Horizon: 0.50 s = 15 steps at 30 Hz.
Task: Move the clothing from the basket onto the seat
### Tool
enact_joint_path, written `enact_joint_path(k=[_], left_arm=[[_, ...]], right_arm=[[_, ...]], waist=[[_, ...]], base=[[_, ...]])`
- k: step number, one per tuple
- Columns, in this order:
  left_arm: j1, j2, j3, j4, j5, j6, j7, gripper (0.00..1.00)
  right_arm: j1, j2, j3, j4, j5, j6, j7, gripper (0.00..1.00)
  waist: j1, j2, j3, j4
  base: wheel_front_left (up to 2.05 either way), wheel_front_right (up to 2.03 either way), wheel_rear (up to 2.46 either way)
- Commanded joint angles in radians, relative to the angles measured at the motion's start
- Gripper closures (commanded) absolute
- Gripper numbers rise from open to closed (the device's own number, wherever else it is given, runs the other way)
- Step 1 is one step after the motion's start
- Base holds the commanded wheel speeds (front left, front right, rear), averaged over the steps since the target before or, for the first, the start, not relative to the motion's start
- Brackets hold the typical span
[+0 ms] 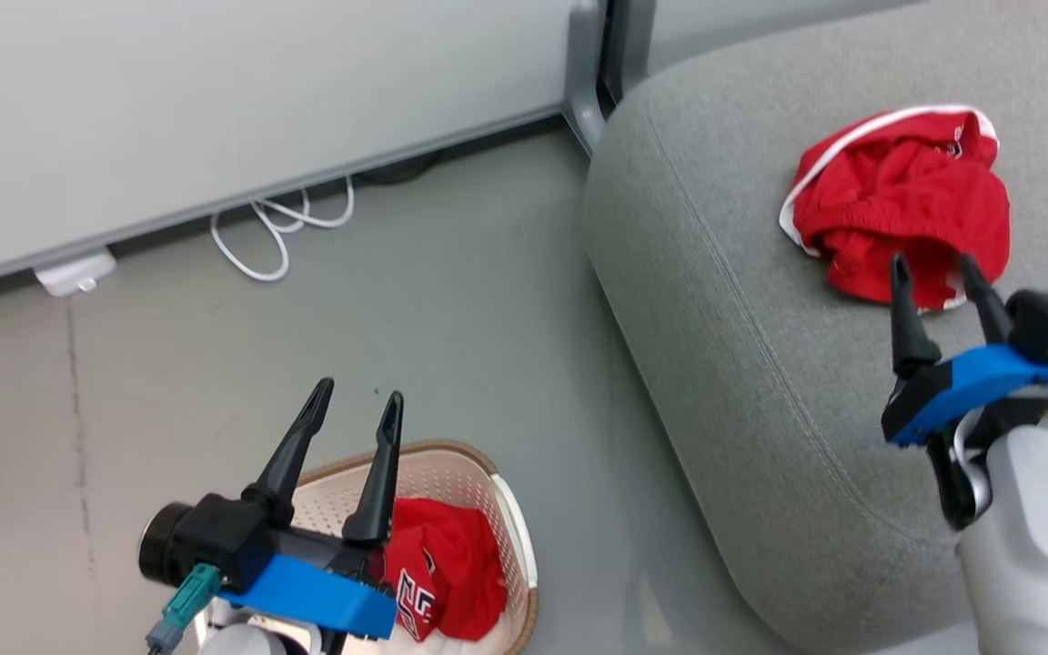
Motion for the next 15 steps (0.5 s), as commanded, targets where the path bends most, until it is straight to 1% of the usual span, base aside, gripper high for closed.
enact_joint_path(k=[1,5,10,11,15], left_arm=[[0.017,-0.006,0.013,0.009,0.000,-0.008,-0.005,0.00],[0.045,-0.020,0.038,0.025,0.000,-0.008,-0.005,0.00],[0.067,-0.036,0.063,0.049,0.006,-0.008,-0.004,0.00],[0.067,-0.036,0.063,0.049,0.006,-0.008,-0.004,0.00],[0.079,-0.045,0.080,0.068,0.010,-0.009,-0.005,0.00]], right_arm=[[0.057,0.009,0.008,-0.048,0.006,0.000,-0.003,0.00],[0.168,0.028,0.021,-0.182,-0.005,0.000,-0.003,0.00],[0.314,0.063,0.008,-0.352,-0.026,0.000,0.009,0.00],[0.314,0.063,0.008,-0.352,-0.026,0.000,0.009,0.00],[0.423,0.090,0.007,-0.472,-0.043,0.000,0.032,0.00]], waist=[[0.0003,-0.0001,-0.047,0.030],[0.0003,-0.0001,-0.080,0.059],[0.0003,-0.0001,-0.115,0.111],[0.0003,-0.0001,-0.115,0.111],[0.0003,-0.0001,-0.139,0.159]], base=[[0.00,0.00,0.00],[0.00,0.00,0.00],[0.00,0.00,0.00],[0.00,0.00,0.00],[0.00,0.00,0.00]])
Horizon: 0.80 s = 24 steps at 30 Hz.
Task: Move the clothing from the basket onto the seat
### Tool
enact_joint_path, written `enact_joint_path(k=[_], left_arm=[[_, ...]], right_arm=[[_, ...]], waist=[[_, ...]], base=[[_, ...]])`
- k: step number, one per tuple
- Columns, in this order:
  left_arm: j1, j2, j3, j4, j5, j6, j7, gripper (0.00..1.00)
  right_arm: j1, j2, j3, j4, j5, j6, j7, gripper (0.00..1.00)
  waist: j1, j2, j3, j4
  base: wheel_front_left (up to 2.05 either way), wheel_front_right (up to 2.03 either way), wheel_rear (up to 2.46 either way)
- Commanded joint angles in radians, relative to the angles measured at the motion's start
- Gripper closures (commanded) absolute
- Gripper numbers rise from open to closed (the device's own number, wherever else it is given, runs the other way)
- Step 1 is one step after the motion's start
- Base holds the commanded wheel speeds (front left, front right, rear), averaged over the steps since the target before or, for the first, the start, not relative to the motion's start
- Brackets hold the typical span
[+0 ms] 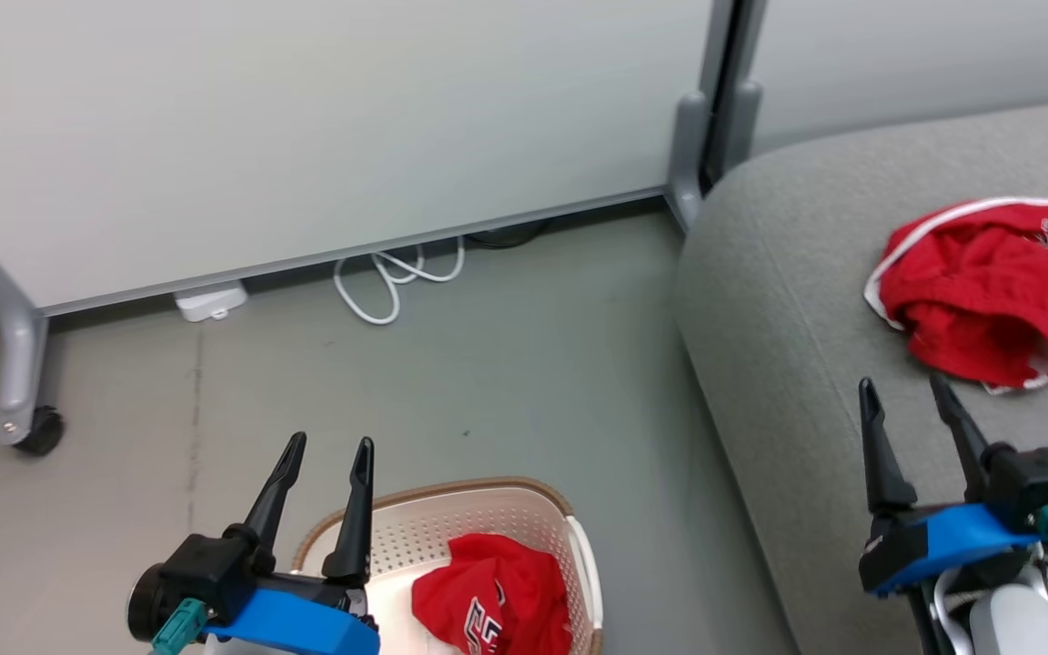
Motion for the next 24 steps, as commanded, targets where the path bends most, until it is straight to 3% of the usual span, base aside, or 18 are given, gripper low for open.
enact_joint_path(k=[1,9,24], left_arm=[[0.008,-0.002,0.006,0.004,0.007,-0.007,-0.005,0.00],[0.012,-0.012,0.064,0.050,0.013,-0.007,-0.004,0.00],[0.032,-0.014,0.159,0.085,0.025,-0.007,-0.004,0.00]], right_arm=[[0.030,0.006,0.000,-0.023,-0.003,0.000,0.005,0.00],[0.169,0.021,0.023,-0.170,0.009,0.000,0.040,0.00],[0.251,0.021,0.054,-0.206,0.053,0.000,0.056,0.00]], waist=[[0.0002,-0.0001,-0.022,0.033],[0.0002,-0.0001,-0.046,0.107],[0.0002,-0.0001,-0.060,0.167]], base=[[0.00,0.00,0.00],[0.00,0.00,0.00],[0.00,0.00,0.00]])
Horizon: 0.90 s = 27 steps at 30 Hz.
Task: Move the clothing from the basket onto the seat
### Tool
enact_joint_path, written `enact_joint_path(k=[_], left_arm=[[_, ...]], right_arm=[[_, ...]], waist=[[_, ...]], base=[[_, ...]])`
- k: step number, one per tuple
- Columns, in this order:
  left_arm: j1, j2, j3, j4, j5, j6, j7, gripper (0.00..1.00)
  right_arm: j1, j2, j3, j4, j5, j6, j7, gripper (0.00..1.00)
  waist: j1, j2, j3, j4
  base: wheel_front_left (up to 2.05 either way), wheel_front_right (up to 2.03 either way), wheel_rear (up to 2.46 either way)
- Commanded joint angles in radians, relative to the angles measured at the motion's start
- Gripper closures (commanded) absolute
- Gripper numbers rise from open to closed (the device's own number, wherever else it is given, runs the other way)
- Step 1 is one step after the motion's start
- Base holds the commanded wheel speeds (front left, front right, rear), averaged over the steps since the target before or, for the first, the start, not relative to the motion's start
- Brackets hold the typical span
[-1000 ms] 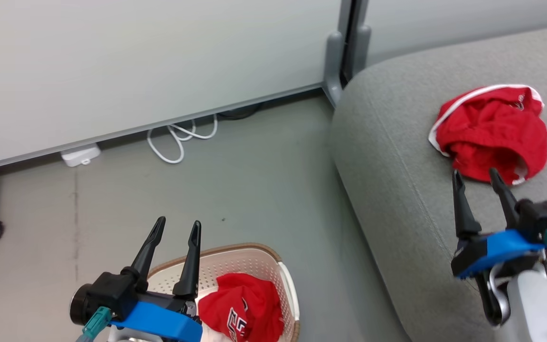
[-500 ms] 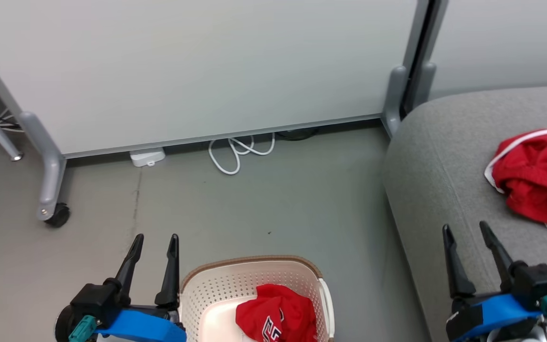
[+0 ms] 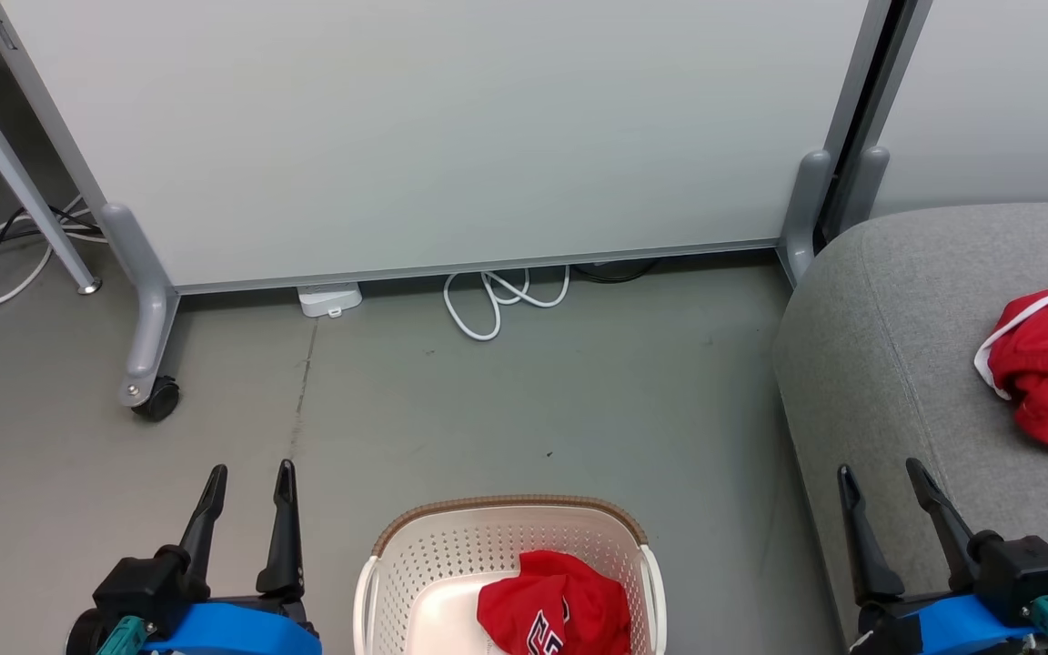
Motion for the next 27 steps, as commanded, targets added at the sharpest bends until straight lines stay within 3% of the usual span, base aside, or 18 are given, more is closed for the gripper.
enact_joint_path(k=[1,18,27], left_arm=[[0.008,0.004,0.003,0.000,0.001,-0.007,-0.003,0.00],[-0.005,0.001,-0.002,-0.012,0.009,-0.007,-0.003,0.00],[-0.042,0.009,-0.020,0.001,0.006,-0.007,-0.003,0.00]], right_arm=[[0.014,0.001,0.001,-0.007,0.006,0.000,0.000,0.00],[-0.004,0.001,0.019,-0.016,0.022,0.000,-0.006,0.00],[-0.055,0.001,0.063,-0.027,0.028,0.000,-0.010,0.00]], waist=[[0.0000,0.0000,0.001,0.002],[0.0000,0.0000,0.033,-0.010],[0.0000,0.0000,0.127,-0.063]], base=[[0.00,0.00,0.00],[0.00,0.00,0.00],[0.00,0.00,0.00]])
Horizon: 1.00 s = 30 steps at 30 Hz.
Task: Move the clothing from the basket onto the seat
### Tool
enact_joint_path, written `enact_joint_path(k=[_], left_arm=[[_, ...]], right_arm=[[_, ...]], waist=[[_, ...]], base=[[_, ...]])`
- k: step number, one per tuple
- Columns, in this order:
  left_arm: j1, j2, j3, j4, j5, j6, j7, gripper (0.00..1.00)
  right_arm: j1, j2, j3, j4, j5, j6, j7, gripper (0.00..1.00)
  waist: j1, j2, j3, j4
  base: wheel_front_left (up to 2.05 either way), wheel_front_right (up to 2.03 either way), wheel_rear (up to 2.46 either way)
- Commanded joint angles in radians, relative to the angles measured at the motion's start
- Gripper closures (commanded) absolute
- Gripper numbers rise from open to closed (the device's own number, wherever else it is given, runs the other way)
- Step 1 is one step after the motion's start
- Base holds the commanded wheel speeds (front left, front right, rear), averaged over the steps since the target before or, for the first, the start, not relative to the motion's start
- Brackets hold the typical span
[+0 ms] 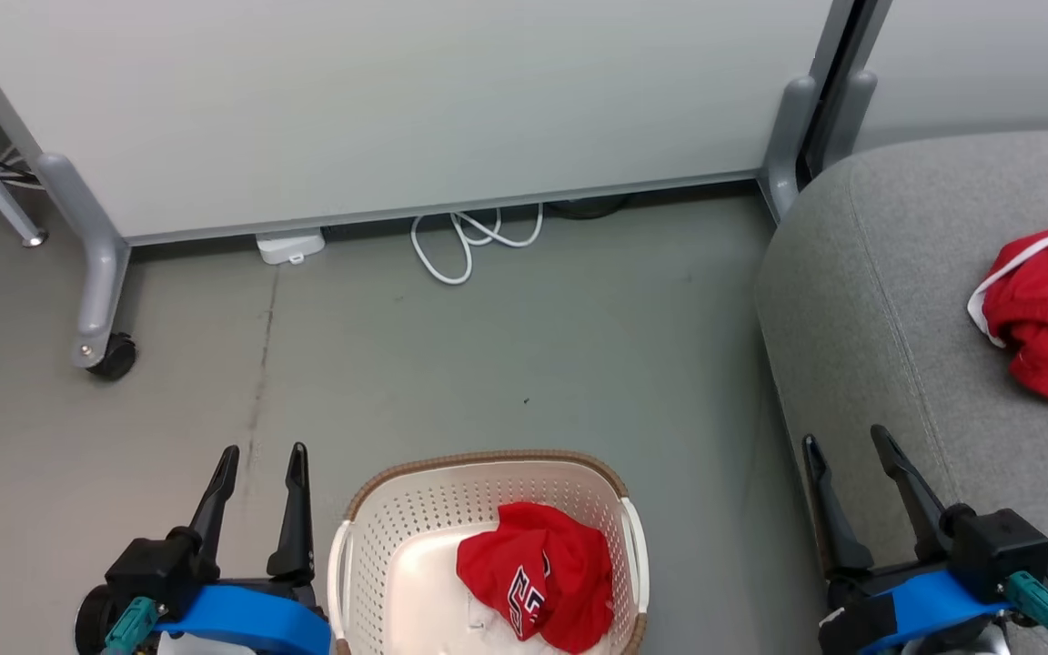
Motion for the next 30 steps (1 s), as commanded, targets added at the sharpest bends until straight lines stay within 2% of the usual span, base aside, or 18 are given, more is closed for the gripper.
enact_joint_path(k=[1,7,16,22,30], left_arm=[[-0.027,0.008,-0.006,0.006,-0.002,-0.007,-0.003,0.00],[-0.088,0.021,-0.029,0.051,0.006,-0.004,-0.003,0.00],[-0.200,0.068,-0.093,0.157,-0.015,-0.004,-0.003,0.00],[-0.296,0.104,-0.160,0.272,-0.030,-0.004,-0.003,0.00],[-0.405,0.152,-0.269,0.412,-0.075,-0.004,0.018,0.00]], right_arm=[[-0.025,0.001,0.009,-0.008,0.006,0.000,-0.004,0.00],[-0.083,0.001,0.062,-0.013,-0.001,0.000,-0.013,0.00],[-0.180,0.001,0.153,0.000,0.034,0.000,-0.051,0.00],[-0.235,0.002,0.202,0.006,0.066,0.000,-0.073,0.00],[-0.284,0.002,0.255,0.012,0.098,0.000,-0.088,0.00]], waist=[[0.0000,-0.0001,0.049,-0.034],[0.0000,-0.0001,0.157,-0.109],[0.0000,-0.0001,0.332,-0.242],[0.0000,-0.0001,0.449,-0.321],[0.0000,-0.0001,0.567,-0.388]], base=[[0.00,0.00,0.00],[0.00,0.00,0.00],[0.00,0.00,0.00],[0.00,0.00,0.00],[0.00,0.00,0.00]])
